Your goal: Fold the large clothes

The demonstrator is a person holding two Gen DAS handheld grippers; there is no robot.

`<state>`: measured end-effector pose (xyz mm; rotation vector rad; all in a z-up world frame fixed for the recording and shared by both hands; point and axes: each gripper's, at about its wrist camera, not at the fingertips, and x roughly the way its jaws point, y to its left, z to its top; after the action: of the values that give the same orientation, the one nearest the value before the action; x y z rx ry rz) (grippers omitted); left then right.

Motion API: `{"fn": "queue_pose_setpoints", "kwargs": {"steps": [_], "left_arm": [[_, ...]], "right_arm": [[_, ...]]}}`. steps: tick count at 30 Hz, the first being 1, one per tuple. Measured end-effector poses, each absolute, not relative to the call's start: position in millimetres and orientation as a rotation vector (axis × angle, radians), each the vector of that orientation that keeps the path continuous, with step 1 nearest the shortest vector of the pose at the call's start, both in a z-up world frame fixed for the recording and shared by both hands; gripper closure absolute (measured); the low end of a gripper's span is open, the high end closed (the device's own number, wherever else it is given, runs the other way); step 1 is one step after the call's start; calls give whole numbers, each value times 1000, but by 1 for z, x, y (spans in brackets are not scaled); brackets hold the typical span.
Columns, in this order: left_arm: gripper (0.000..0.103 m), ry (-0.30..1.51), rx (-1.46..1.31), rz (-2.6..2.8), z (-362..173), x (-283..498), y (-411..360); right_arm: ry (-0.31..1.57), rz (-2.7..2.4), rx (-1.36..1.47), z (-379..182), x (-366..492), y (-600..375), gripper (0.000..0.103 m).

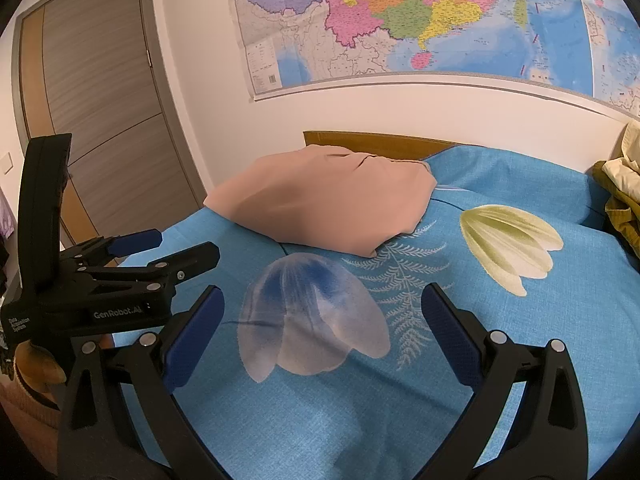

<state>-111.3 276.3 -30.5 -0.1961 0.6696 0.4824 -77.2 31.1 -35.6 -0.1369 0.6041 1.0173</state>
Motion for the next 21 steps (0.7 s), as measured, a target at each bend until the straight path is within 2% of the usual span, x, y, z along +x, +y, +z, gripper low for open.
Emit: {"fn": "queue_pose_setpoints", "kwargs": {"steps": [21], "left_arm": [[7,672,-188,481,-31,-109,274]], "right_arm": [[610,1021,-133,-37,-78,32,6]]}}
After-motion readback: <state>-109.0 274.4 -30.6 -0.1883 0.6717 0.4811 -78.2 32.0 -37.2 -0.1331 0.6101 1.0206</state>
